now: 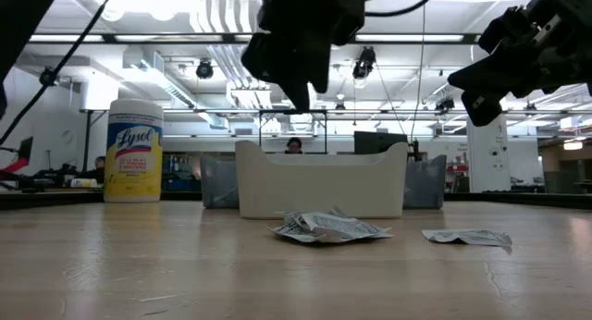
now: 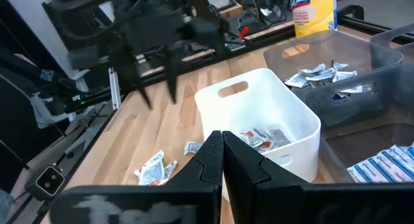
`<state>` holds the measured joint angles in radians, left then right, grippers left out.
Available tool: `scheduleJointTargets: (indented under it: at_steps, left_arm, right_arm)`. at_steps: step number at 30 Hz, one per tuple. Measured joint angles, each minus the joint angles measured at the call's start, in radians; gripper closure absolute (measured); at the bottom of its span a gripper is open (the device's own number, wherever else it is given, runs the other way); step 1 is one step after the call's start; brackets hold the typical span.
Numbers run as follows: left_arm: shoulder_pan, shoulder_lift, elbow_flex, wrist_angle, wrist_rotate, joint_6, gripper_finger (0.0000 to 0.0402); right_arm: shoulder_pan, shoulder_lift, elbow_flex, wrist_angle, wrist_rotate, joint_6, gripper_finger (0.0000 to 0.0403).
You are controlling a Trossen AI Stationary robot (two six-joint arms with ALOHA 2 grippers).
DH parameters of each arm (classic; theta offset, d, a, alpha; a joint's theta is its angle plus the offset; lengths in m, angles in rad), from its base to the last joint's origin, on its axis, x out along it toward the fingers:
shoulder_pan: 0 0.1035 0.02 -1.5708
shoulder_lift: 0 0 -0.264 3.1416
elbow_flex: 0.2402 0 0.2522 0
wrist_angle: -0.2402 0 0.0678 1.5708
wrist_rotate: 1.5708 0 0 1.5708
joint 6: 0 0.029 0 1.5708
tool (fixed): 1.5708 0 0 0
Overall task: Pick & Place First Aid Supplies
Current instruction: Put the ointment pack into the white bin
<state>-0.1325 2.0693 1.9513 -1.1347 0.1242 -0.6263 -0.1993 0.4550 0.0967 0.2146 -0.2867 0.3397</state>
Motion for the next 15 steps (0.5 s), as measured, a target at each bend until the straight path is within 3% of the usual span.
scheduleJointTargets:
  at_steps: [7, 15]
  left_arm:
    - [-0.089, 0.001, -0.059, 0.124, -0.039, -0.261, 0.0250]
    - [-0.152, 0.005, -0.166, 0.273, -0.090, -0.408, 0.0250]
  right_arm:
    - [0.000, 0.000, 0.000, 0.000, 0.000, 0.000, 0.0394]
    - [0.000, 0.000, 0.000, 0.000, 0.000, 0.000, 0.0394]
